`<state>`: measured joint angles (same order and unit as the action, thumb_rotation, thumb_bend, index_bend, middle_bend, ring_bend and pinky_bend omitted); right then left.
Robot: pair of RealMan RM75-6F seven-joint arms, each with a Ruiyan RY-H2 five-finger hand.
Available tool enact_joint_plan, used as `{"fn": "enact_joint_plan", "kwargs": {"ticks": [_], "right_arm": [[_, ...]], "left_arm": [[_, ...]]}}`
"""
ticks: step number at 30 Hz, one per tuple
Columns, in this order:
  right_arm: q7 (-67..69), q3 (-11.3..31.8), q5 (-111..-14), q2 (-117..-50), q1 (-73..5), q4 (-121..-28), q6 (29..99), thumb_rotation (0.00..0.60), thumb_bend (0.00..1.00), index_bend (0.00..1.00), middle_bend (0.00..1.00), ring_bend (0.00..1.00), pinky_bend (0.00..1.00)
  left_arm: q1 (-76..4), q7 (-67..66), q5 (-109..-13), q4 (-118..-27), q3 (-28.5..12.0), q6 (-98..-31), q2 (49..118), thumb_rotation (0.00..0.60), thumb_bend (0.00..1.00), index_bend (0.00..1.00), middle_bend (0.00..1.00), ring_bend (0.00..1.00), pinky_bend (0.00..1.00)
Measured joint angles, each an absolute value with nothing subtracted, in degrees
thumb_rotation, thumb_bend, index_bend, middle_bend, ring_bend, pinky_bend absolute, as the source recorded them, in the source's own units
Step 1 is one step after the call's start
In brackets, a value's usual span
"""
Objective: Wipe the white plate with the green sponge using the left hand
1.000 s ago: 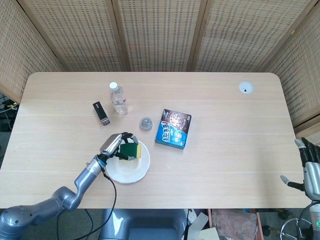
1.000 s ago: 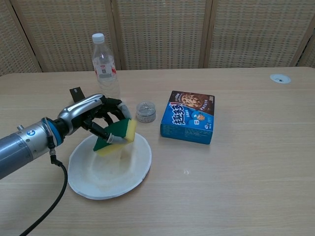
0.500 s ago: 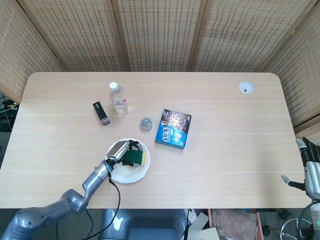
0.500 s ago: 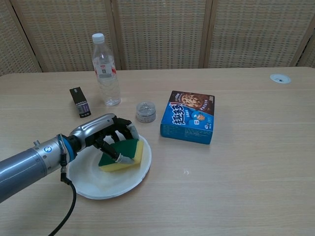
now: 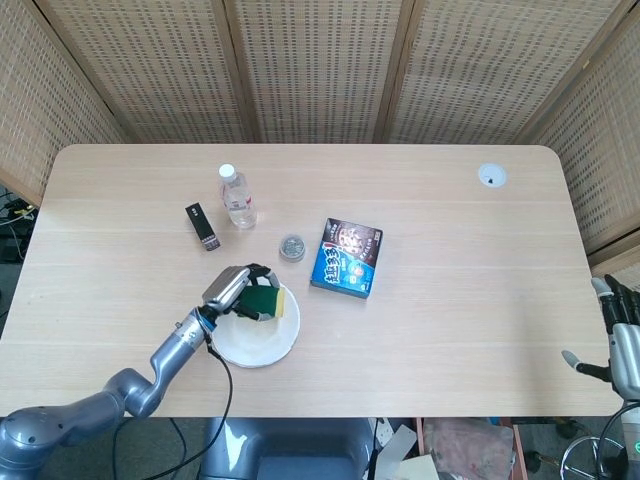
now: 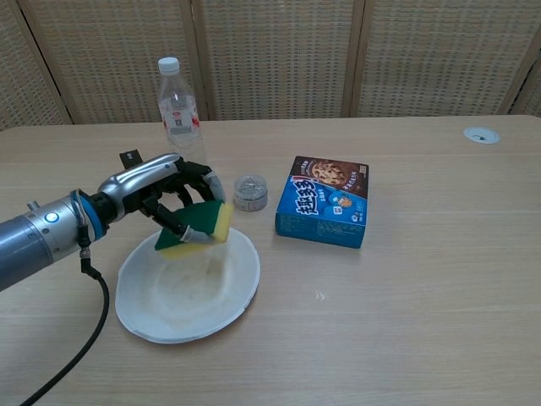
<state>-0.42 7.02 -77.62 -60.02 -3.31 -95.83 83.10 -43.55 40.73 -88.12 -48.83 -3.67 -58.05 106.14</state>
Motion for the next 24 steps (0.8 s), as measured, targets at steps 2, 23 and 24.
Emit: {"fn": "enact_joint_plan", "kwargs": {"ticks": [2,23,24], "right_arm": [[-0.3,7.0,-77.7,-59.9,-3.3,-96.0,83.1,0.6,0.0,0.0,0.0,0.0,0.0],[-1.7,5.9,-80.3,-59.8,-2.7,-97.6,84.6,0.6,0.0,0.0,0.0,0.0,0.0],[-1.7,5.9,-80.3,-59.8,-2.7,-97.7,84.7,0.6,0.0,0.0,0.0,0.0,0.0]], "left_arm": [[-43.6,38.9,-88.4,-50.7,-3.4,-58.0,103.5,0.6,0.05,0.53,0.46,0.33,0.44],[-38.7,27.1,-81.9,-40.9,-0.3,-47.7,94.6,0.6,0.03,0.31,0.21,0.19,0.22],[-38.7,27.0,-82.0,-40.4,0.0,-46.9,94.9,0.6,0.02,0.23,0.14,0.13,0.18]]}}
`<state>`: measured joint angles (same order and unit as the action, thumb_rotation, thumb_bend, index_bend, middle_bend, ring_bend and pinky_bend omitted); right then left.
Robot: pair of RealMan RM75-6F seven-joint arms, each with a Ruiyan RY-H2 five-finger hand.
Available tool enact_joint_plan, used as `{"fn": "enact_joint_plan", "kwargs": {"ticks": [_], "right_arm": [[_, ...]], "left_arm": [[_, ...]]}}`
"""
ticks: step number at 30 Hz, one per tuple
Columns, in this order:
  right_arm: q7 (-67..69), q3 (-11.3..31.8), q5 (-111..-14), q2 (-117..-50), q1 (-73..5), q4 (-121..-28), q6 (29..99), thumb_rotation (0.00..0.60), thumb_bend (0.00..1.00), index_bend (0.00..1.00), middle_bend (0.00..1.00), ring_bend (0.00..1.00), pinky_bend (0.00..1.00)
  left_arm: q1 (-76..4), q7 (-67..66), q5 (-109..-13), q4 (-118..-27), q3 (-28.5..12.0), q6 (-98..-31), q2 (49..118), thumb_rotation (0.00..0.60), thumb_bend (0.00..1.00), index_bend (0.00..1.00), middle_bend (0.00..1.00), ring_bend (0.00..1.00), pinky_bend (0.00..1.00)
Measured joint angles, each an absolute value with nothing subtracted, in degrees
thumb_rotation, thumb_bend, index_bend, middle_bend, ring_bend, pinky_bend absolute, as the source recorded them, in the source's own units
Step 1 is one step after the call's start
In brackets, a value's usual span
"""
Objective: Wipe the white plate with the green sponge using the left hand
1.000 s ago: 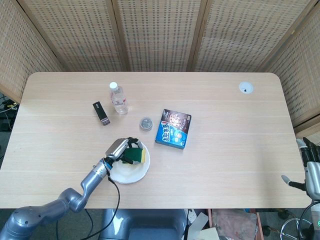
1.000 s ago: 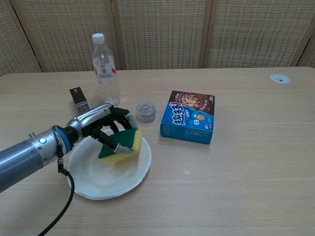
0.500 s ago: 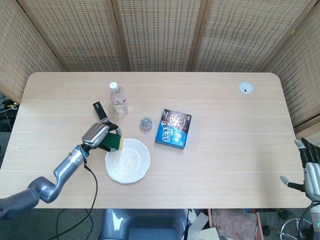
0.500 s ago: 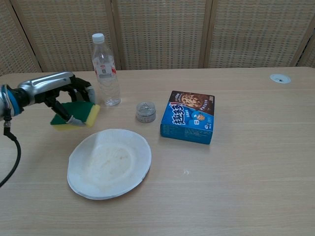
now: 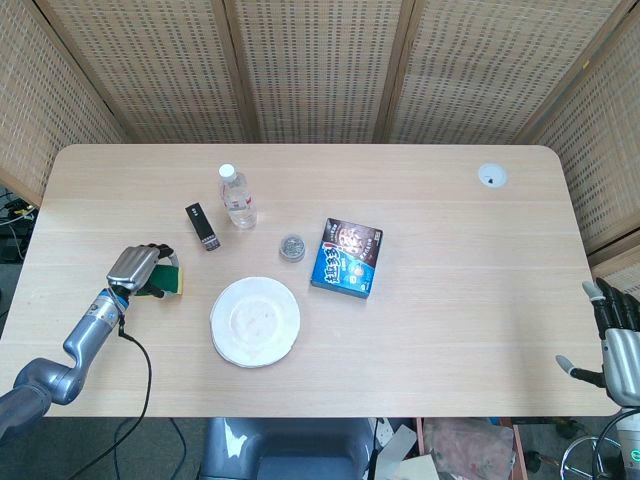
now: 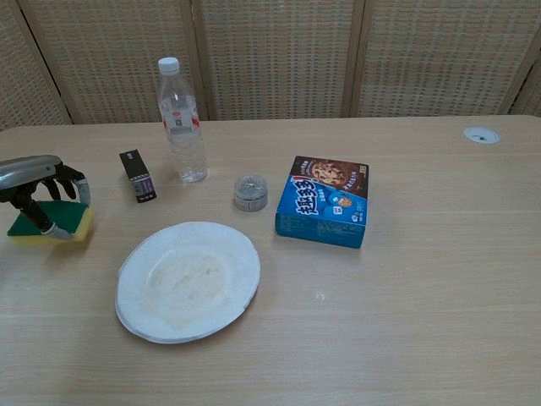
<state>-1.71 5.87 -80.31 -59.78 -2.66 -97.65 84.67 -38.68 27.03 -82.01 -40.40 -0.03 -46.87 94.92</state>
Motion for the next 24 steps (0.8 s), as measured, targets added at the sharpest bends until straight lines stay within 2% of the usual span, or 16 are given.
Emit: {"fn": "enact_joint_plan", "kwargs": {"ticks": [2,3,6,11,17,24], "right_arm": [[-1.6,5.8,-80.4,-59.7,-2.6,-97.7,84.8,0.6,0.0,0.0,0.0,0.0,0.0],[-1.5,5.8,-80.5,-59.7,-2.6,-97.7,84.8,0.6,0.0,0.0,0.0,0.0,0.0],[-1.0,5.8,-80.6,-59.5,-2.5,-97.7,85.0,0.6,0.0,0.0,0.0,0.0,0.0],[-0.2,5.7,-81.2,-59.1,-2.3,-97.8,85.3,0.6,0.0,0.0,0.0,0.0,0.0],[0.9,5.4,-82.2,-58.7,-2.1,-97.9,85.7,0.6,0.0,0.0,0.0,0.0,0.0],[0.1,5.2,-82.3,-59.2,-2.3,-97.2,85.3,0.6,0.0,0.0,0.0,0.0,0.0]], "left_arm": [[-38.7,26.8,-82.0,-40.5,0.3,-45.3,94.9,0.6,0.0,0.03,0.01,0.01,0.05],[-38.8,26.6,-81.9,-41.0,0.4,-44.1,94.6,0.6,0.0,0.01,0.0,0.0,0.02],[-38.5,26.1,-81.5,-44.1,0.3,-43.1,93.1,0.6,0.0,0.0,0.0,0.0,0.0],[-37.2,24.5,-80.5,-51.1,-0.6,-46.1,89.1,0.6,0.0,0.0,0.0,0.0,0.0],[-31.4,15.9,-77.5,-65.0,-2.1,-57.1,81.6,0.6,0.0,0.0,0.0,0.0,0.0],[-22.2,-2.5,-73.5,-81.0,-2.6,-73.5,75.2,0.6,0.0,0.0,0.0,0.0,0.0]]}}
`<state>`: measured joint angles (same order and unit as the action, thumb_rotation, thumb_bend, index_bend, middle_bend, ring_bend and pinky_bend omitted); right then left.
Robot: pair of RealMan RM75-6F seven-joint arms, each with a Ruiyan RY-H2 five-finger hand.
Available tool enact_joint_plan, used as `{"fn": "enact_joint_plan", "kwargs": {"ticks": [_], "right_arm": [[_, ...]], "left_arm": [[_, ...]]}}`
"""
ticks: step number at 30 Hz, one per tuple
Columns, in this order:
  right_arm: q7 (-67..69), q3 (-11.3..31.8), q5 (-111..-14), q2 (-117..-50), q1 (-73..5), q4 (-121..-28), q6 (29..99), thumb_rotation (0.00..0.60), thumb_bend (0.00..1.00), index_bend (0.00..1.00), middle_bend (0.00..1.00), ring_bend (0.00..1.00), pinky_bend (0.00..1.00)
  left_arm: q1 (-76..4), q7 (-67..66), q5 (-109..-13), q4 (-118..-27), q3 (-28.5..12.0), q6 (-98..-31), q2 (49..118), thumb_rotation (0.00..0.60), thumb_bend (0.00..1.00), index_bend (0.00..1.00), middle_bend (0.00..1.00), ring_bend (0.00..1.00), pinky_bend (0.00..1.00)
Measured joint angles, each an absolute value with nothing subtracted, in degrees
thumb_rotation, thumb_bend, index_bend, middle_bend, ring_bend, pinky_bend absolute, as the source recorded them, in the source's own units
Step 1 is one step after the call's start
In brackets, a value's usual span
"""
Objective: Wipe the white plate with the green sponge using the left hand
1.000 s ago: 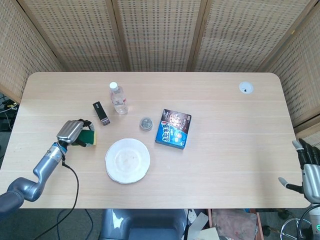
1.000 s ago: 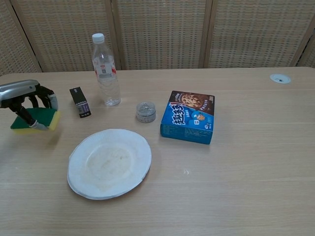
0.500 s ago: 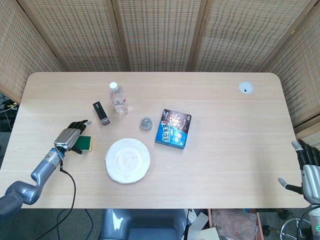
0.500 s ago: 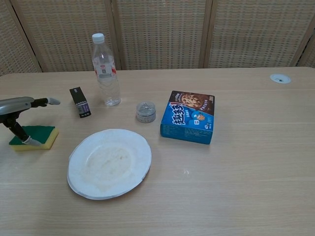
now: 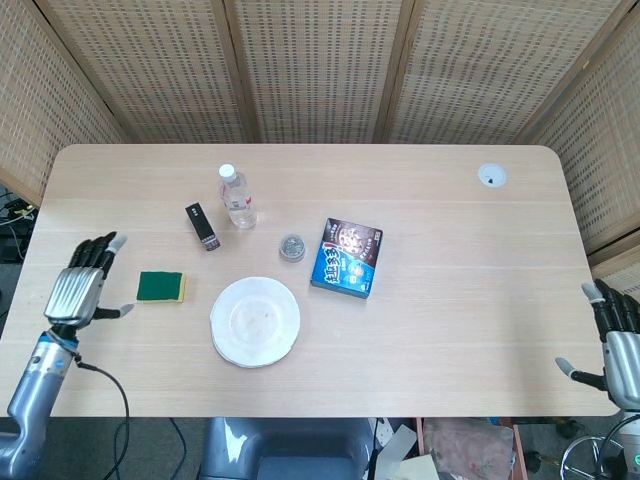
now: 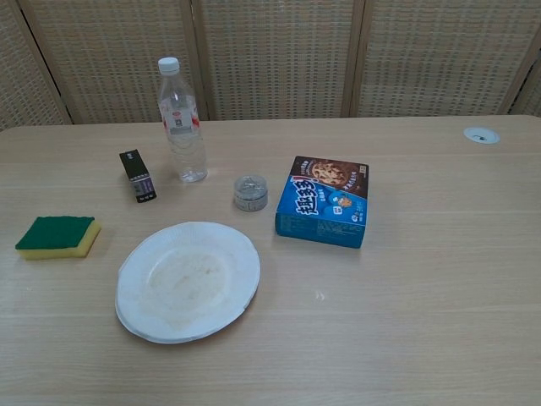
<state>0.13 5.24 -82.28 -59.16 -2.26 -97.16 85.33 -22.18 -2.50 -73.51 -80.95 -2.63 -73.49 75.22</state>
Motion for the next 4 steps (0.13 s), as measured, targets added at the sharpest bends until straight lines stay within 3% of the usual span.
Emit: {"fn": "enact_joint_plan", "kwargs": {"ticks": [4], "right_arm": [[-0.7,5.3,-82.3,-59.5,-2.3,-97.0,85.4,0.6,0.0,0.0,0.0,0.0,0.0]], "left_arm": [[-17.0,-9.2,-71.8,-88.3,-2.1,-80.0,72.7,0.6,0.0,0.0,0.0,0.0,0.0]]}}
